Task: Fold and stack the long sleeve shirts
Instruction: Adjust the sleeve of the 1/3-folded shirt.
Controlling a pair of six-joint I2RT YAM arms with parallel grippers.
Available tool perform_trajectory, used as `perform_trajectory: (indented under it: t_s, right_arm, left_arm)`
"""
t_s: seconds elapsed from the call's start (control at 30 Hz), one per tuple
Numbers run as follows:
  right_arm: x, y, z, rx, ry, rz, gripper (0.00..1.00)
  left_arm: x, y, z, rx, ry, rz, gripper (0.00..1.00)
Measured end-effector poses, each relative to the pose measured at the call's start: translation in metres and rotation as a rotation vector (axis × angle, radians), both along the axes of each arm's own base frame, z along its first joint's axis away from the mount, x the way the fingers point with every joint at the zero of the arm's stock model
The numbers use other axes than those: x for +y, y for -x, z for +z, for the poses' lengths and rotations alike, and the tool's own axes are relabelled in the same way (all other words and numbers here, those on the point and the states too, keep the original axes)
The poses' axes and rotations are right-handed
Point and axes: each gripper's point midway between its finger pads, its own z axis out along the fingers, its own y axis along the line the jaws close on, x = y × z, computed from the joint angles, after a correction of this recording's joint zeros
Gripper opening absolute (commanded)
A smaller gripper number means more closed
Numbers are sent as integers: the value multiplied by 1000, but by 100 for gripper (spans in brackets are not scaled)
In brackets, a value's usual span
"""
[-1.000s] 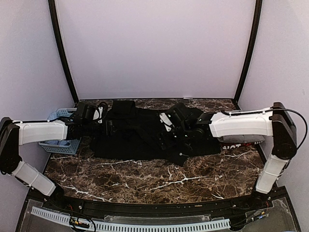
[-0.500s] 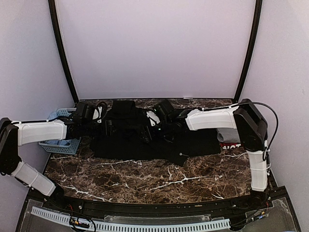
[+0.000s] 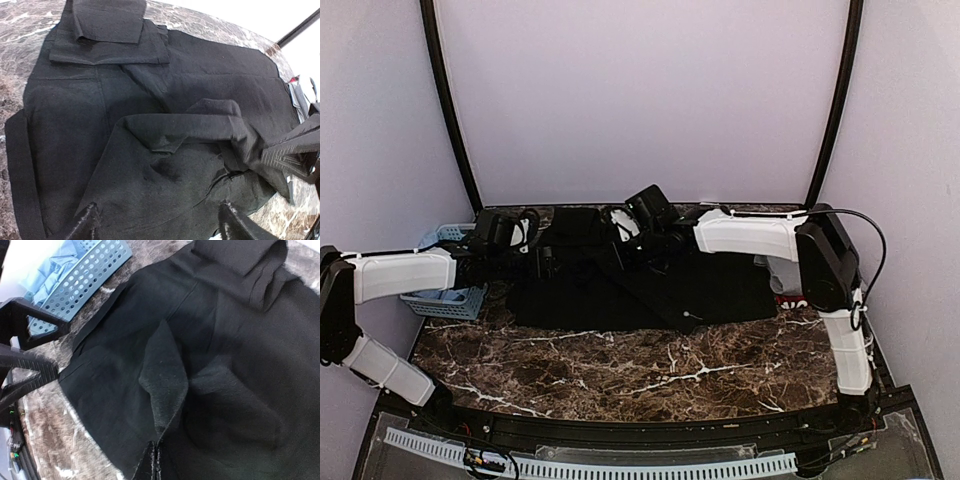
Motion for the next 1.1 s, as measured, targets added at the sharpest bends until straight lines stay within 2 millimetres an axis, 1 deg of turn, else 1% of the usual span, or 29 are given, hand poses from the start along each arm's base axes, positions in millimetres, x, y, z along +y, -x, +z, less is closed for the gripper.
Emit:
perform_trajectory:
  t_s: [0.07,0.3,0.43,0.67,0.77,0.87,0.9,0.93,0.97,1.03,1.07,1.1]
  right_arm:
    - [2,-12,8,-51,26,-8,0]
    - [2,-46,37,-236,147,-13,0]
    - [-4,-62,43,-342,242,-9,0]
    - [-20,-72,33,-530,469,34,0]
    - [-16,-67,30,-587,532,65,0]
    - [-11,-61,27,-601,541,85,0]
    - [-9,-59,26,-601,538,90,5]
    - [-8,-57,24,-594,533,94,13]
    - [-8,-57,24,-583,526,94,25]
    - [-11,-61,23,-553,503,71,42]
    - [-14,-64,23,-533,490,54,49]
    - [-17,-67,22,-511,478,33,54]
  left_arm:
    - [3,-1,2,-5,-2,13,86]
    - [10,-3,3,-8,-9,40,87]
    - [13,-3,1,-3,-18,50,88]
    - [22,-4,0,-3,-37,83,90]
    - [23,-4,0,-2,-41,89,91]
    - [24,-5,0,-1,-40,90,91]
    - [24,-5,0,-1,-39,90,91]
    - [24,-5,-1,1,-38,89,91]
    - [24,-5,-2,5,-36,87,91]
    - [23,-6,-7,19,-33,88,91]
    - [23,-6,-9,26,-32,87,91]
    - [22,-6,-13,35,-32,86,91]
